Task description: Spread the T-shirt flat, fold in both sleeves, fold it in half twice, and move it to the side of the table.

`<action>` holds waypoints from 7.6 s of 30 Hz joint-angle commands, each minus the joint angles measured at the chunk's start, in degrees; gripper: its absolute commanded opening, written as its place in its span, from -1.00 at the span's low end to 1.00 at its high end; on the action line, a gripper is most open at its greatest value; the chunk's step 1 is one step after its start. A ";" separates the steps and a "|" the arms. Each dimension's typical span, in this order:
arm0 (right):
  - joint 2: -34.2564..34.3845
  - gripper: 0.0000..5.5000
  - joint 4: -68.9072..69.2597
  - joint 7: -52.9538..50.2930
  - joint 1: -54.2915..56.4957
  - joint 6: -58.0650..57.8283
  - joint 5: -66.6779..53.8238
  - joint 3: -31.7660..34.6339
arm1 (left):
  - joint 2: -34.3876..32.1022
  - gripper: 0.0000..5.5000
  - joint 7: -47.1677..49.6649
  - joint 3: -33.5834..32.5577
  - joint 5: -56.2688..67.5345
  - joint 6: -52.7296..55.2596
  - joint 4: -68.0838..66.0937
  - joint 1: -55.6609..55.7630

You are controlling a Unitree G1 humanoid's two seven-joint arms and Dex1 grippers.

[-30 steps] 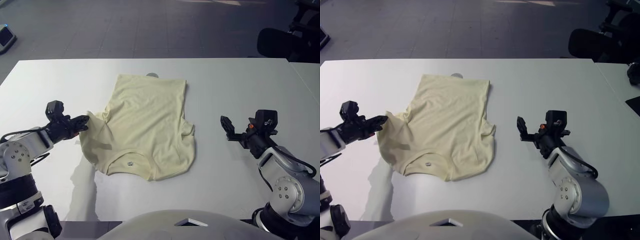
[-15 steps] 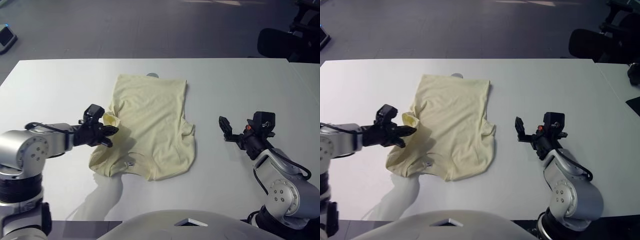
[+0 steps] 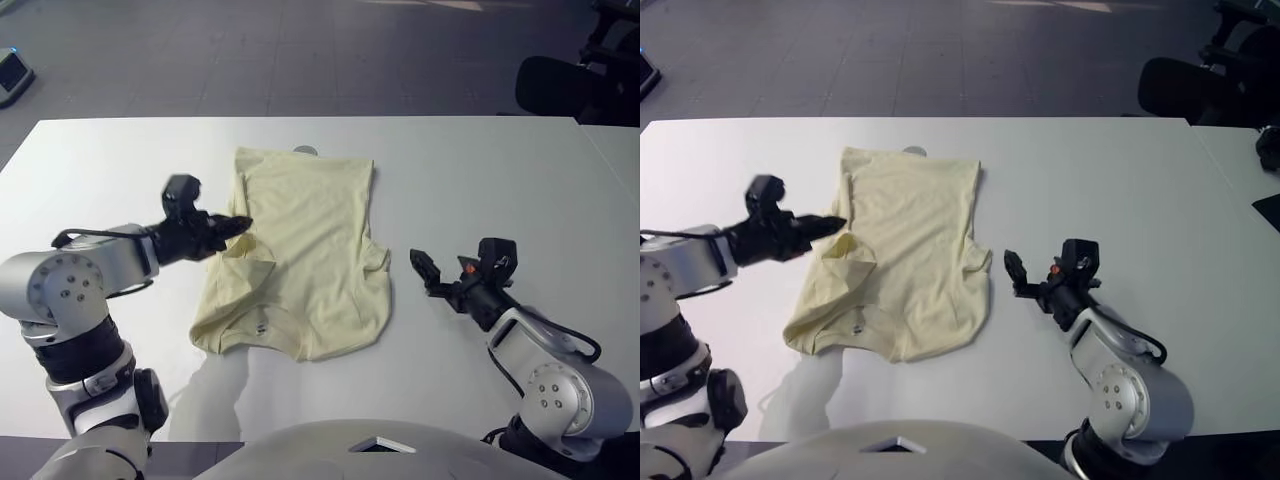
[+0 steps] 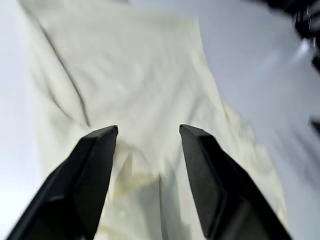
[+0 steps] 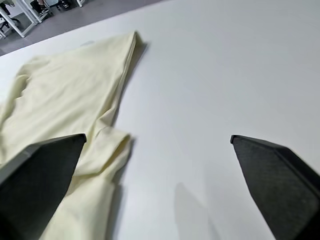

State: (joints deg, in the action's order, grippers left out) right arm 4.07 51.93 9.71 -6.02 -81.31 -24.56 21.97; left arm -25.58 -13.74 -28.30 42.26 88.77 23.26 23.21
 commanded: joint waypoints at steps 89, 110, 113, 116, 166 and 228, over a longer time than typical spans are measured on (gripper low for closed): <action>2.59 -0.83 -16.75 -3.75 11.70 -5.66 -12.43 -21.18 | -0.12 0.96 3.42 9.41 -15.91 -30.38 -0.05 -12.69; -69.88 0.47 -16.55 35.53 -14.59 61.69 21.74 -24.39 | -29.74 0.96 -33.29 23.84 -40.98 -95.47 -11.33 -41.49; -71.19 0.63 -19.32 36.24 -17.11 71.30 26.54 -25.70 | -31.77 0.96 -36.85 24.56 -42.25 -102.48 -12.50 -44.03; -68.33 0.80 -19.76 35.01 -17.10 76.20 29.22 -28.09 | -32.81 0.96 -36.82 26.33 -46.98 -111.11 -13.85 -47.04; -56.55 -0.99 -16.58 46.33 -6.28 76.75 31.99 -37.00 | -33.29 -1.00 -43.69 38.75 -38.37 -102.07 0.21 -41.89; -31.15 -0.99 -102.07 56.50 56.82 60.01 14.81 -36.57 | -7.99 -1.00 -57.19 37.79 -23.49 -68.15 -58.91 17.16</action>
State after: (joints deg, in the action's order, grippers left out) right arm -28.02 -47.03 67.05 48.73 -22.90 -11.59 -15.30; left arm -34.43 -71.89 10.18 20.74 22.18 -33.15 38.75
